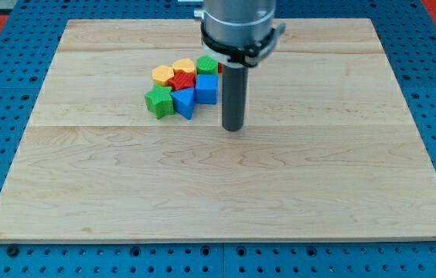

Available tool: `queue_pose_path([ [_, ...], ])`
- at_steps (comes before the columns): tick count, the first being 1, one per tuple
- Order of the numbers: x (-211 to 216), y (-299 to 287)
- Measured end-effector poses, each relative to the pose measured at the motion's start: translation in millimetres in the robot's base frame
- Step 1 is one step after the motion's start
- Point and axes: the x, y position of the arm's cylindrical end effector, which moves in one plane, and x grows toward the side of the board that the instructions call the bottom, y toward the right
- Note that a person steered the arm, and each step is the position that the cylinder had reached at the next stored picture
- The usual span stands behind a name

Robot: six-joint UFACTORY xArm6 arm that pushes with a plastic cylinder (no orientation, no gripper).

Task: Push red circle to the top center of board

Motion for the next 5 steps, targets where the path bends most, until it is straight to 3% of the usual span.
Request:
queue_pose_path([
  [2, -100, 9],
  [4, -91, -49],
  [5, -116, -32],
])
